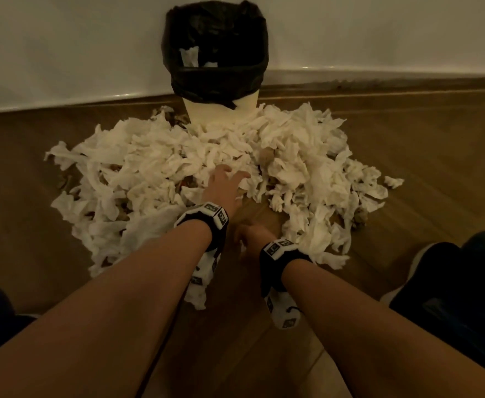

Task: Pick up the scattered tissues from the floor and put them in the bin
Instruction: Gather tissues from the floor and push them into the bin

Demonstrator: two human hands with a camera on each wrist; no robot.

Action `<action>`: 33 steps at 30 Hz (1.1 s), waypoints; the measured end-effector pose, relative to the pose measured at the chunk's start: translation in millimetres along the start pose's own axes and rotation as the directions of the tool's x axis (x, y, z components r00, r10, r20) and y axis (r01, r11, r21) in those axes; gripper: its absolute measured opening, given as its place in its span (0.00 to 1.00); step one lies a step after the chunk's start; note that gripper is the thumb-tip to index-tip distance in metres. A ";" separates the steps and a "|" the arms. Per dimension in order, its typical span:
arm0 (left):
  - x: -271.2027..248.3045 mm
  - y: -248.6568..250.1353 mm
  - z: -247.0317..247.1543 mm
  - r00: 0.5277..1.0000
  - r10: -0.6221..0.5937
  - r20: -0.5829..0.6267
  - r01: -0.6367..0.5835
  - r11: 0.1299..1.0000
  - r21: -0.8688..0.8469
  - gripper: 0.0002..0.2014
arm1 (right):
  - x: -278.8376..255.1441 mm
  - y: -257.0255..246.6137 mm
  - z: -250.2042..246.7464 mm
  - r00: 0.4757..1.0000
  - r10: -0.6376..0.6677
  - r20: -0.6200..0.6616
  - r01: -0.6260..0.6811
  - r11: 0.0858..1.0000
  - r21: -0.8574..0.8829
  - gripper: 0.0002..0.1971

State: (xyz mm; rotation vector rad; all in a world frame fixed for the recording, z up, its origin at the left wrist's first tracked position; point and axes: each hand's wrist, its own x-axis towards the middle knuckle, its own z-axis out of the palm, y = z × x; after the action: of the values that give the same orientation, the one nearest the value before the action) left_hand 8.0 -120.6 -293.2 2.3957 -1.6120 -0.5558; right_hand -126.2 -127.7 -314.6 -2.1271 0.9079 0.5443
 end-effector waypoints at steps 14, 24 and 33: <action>9.4 -3.2 14.0 0.963 -0.043 0.266 0.005 0.990 0.142 0.13 | 0.6 4.1 -0.2 1.000 0.013 -0.010 -0.014 0.999 -0.035 0.12; -11.7 -20.1 -14.5 0.992 -0.122 0.044 0.127 0.981 -0.149 0.17 | -19.0 23.3 -23.8 0.907 0.339 -0.251 -0.123 0.782 0.610 0.08; -30.6 -15.9 -49.1 0.944 -0.308 0.114 0.270 0.530 -0.804 0.22 | -37.8 6.0 -62.6 0.906 0.389 -0.169 0.142 0.098 0.985 0.12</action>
State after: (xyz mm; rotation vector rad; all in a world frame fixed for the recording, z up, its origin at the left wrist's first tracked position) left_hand 31.6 -88.3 -248.4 1.8833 -0.6344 -1.0260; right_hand -150.0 -162.5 -254.6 -0.7828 1.1903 -0.4789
